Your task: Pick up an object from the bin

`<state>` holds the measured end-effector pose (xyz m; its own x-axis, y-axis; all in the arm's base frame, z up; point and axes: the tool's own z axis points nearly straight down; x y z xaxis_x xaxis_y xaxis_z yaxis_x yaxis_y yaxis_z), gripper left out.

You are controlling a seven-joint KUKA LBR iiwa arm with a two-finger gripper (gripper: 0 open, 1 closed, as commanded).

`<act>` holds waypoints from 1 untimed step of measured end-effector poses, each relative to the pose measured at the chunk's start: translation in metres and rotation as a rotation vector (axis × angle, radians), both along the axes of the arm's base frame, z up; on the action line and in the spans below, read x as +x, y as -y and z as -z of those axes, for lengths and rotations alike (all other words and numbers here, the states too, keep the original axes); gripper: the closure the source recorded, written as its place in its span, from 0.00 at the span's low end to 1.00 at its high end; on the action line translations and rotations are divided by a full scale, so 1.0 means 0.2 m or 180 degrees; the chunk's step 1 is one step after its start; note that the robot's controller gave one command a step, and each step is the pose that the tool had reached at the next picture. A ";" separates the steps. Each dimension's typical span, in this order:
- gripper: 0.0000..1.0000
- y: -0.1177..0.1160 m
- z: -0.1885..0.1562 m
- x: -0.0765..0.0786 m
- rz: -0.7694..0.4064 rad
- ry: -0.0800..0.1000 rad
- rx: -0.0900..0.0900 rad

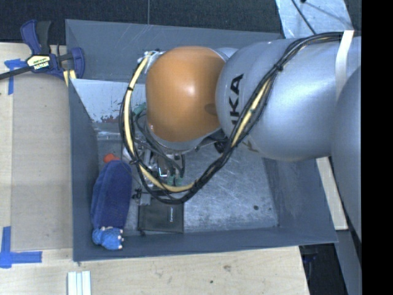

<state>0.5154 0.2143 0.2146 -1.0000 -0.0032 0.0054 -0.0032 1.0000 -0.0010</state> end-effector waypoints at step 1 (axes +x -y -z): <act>0.00 0.40 0.74 -0.14 -0.0120 0.0012 0.0000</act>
Offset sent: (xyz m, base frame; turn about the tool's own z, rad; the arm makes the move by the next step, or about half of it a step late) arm -0.0282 -0.0768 -0.1446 -0.0400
